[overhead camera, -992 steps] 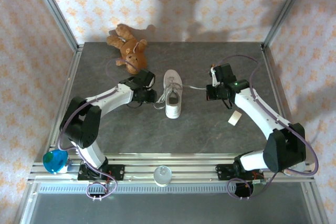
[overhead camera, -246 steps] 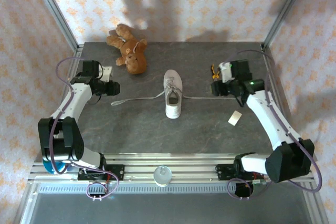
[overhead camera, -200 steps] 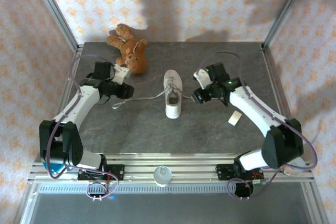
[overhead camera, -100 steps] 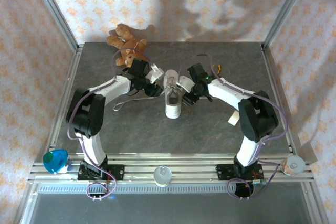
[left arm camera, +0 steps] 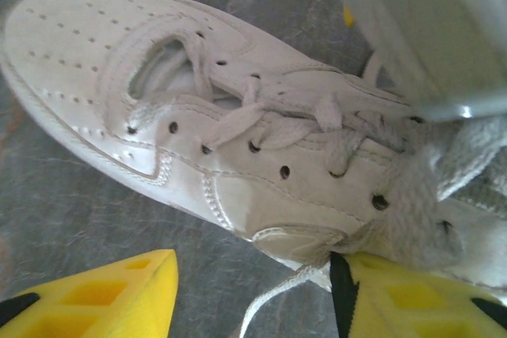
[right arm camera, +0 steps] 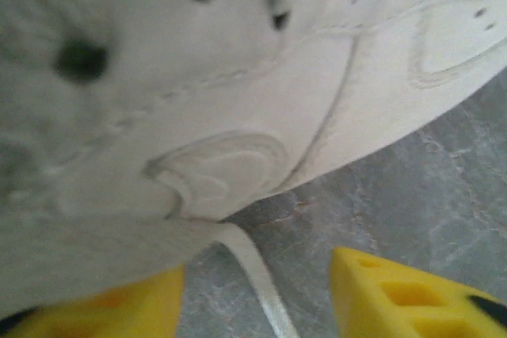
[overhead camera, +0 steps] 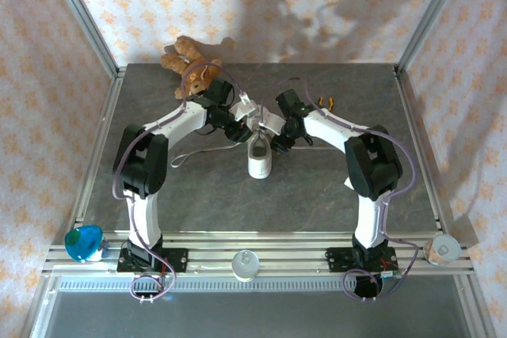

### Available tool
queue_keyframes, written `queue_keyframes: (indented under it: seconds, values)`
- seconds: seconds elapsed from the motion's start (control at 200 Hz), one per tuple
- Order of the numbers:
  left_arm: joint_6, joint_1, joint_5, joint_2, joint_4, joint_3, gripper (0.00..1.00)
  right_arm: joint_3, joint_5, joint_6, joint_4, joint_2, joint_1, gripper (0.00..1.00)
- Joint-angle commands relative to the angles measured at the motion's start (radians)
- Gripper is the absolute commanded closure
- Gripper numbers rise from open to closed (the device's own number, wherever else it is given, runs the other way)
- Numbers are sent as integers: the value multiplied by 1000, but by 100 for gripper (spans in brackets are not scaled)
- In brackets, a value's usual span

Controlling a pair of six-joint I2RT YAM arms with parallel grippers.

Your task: Tie the shoes

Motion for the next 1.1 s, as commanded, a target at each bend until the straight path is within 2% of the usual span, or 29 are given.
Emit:
queue_keyframes:
  seconds: [0.0,0.04,0.085,0.16,0.26,0.435,0.666,0.771,0.836,0.906,0.951,1.096]
  values:
    - [58,-6,68,43,-173,50,59,50,-98,-33,15,12,30,70]
    - [54,-5,71,43,-188,50,71,56,-108,-25,4,12,35,86]
    - [49,-5,78,35,-198,39,83,56,-115,-9,0,5,40,100]
    - [42,-2,82,-1,-195,-11,100,27,-111,24,18,-30,46,100]
    - [9,15,63,-74,-141,-113,100,-42,-43,80,72,-103,47,100]
    - [-78,102,84,-203,-25,-251,100,-102,112,129,69,-185,37,100]
    - [-9,131,76,-270,-35,-290,100,-140,161,238,75,-253,10,100]
    - [25,121,62,-291,6,-320,66,-143,167,278,54,-261,9,100]
    - [57,103,33,-302,35,-334,53,-147,166,294,40,-265,9,100]
    - [96,84,10,-293,53,-329,46,-153,172,303,29,-271,9,100]
    - [127,75,-3,-272,40,-306,44,-157,178,310,26,-274,9,100]
    - [232,59,-18,-148,-104,-156,39,-154,185,331,30,-278,9,100]
